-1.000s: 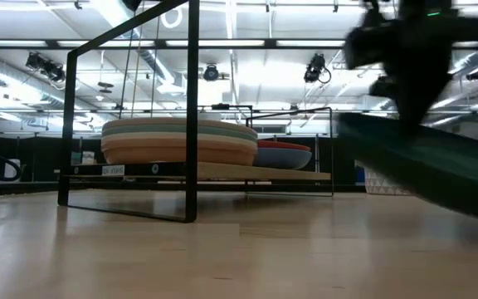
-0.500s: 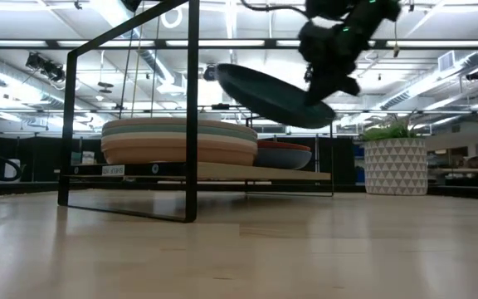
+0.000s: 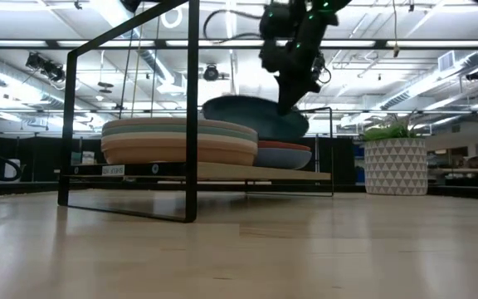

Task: Place and stack plates onto a shelf
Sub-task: Stack the dark blue plate on top of the orange plate on the shelf, then return to Home Position

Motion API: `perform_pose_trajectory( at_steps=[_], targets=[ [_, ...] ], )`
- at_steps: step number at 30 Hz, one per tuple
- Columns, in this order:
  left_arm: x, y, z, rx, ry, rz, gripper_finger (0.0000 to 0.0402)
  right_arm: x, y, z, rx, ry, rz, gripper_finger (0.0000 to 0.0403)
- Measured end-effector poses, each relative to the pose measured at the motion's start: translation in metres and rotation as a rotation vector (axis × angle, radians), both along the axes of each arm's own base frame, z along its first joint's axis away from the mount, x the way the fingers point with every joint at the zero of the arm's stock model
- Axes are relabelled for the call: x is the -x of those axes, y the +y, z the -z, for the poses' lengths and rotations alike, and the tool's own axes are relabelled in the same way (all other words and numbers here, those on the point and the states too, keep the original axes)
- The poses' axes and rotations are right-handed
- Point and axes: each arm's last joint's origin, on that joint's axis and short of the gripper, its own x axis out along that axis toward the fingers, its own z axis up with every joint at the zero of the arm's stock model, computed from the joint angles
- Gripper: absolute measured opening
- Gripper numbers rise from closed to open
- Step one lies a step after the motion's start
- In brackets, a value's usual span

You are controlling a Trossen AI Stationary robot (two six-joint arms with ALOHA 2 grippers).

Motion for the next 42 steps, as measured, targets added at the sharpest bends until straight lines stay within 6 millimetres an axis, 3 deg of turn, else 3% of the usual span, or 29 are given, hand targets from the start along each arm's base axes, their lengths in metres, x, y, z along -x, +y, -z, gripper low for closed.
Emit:
perform_pose_trajectory(
  at_steps=[10,17,23,28,33,38,42],
  targets=[
    [0.003,0.001,0.005,-0.011,0.060,0.000,0.0068,-0.017,-0.011,0.019,0.001,0.092,-0.072,0.0073],
    [0.002,-0.001,0.005,-0.026,0.068,0.046,0.0068,-0.008,0.002,-0.004,0.045,0.047,-0.127,0.0129],
    [0.002,-0.001,0.004,-0.085,0.068,0.104,0.0068,0.011,0.018,-0.040,0.091,-0.047,-0.113,0.0160],
    [0.001,0.000,0.025,-0.114,0.053,0.119,0.0068,0.027,0.052,-0.053,0.097,-0.101,-0.133,0.0159],
    [0.017,0.003,0.048,-0.109,0.036,0.129,0.0068,0.048,0.095,-0.037,0.127,-0.157,-0.170,0.0154],
    [0.048,0.008,0.054,-0.084,-0.193,0.167,0.0068,0.071,0.130,-0.016,0.133,-0.296,-0.169,0.0154],
    [0.068,0.016,0.075,-0.074,-0.304,0.131,0.0068,0.085,0.153,-0.003,0.105,-0.392,-0.192,0.0154]
  ],
)
